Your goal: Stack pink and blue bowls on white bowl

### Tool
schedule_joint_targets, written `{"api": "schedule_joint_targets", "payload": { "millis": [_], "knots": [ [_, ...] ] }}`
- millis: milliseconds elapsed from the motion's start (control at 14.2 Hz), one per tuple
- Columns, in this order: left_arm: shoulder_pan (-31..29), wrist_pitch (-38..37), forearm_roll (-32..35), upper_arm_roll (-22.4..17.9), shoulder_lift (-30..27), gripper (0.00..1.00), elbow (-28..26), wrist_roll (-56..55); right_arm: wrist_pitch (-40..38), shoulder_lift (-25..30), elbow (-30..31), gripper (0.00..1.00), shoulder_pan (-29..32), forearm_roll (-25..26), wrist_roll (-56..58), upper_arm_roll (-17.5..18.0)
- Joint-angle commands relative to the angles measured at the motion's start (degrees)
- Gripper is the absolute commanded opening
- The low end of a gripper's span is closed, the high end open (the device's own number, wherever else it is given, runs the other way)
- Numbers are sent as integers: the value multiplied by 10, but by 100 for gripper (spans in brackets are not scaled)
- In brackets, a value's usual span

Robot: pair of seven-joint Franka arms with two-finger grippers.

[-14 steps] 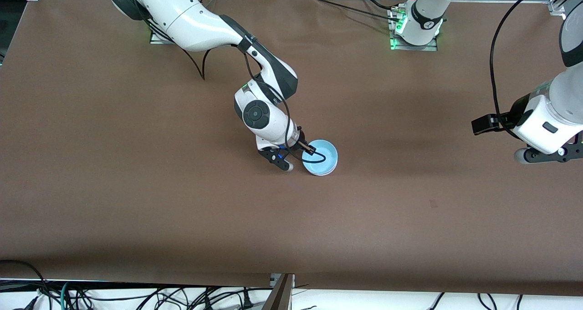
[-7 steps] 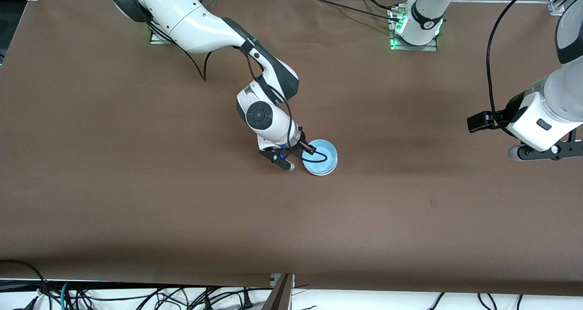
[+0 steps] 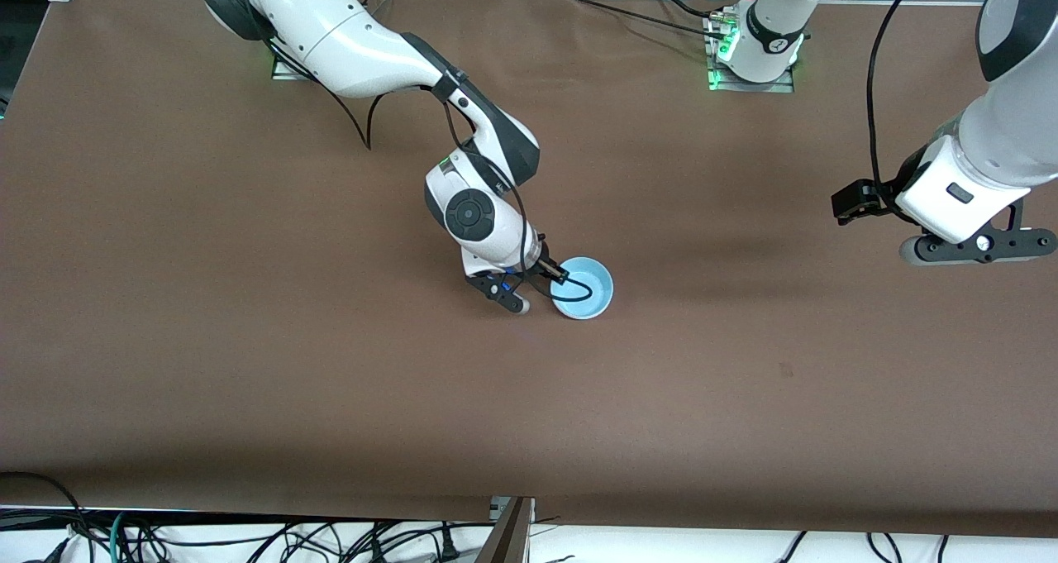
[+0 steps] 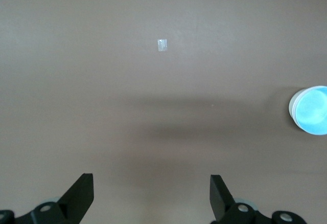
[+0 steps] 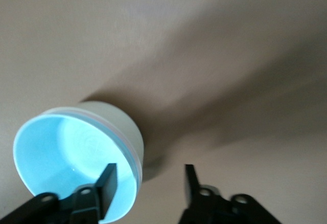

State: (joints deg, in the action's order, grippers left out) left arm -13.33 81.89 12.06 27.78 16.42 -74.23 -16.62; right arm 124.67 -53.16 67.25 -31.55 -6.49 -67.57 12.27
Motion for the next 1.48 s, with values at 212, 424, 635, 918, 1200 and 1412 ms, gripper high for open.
{"api": "schedule_joint_targets", "payload": {
  "millis": [212, 424, 635, 918, 1200, 1412],
  "knots": [
    [35, 103, -75, -91, -126, 100, -169, 40, -306, 131, -46, 100, 105, 11, 305, -37],
    [80, 127, -75, -137, -154, 100, -211, 49, -357, 235, 56, 100, 184, 17, 482, -66],
    [101, 159, -78, -154, -190, 100, -267, 49, -356, 348, 166, 100, 264, 17, 600, -67],
    [101, 163, -99, -146, -196, 100, -280, 49, -369, 437, 193, 100, 284, 97, 612, -90],
    [100, 167, -99, -131, -204, 100, -297, 48, -373, 492, 197, 100, 286, 102, 632, -105],
    [99, 167, -99, -123, -198, 100, -290, 45, -409, 496, 196, 100, 286, 97, 678, -129]
  ]
}}
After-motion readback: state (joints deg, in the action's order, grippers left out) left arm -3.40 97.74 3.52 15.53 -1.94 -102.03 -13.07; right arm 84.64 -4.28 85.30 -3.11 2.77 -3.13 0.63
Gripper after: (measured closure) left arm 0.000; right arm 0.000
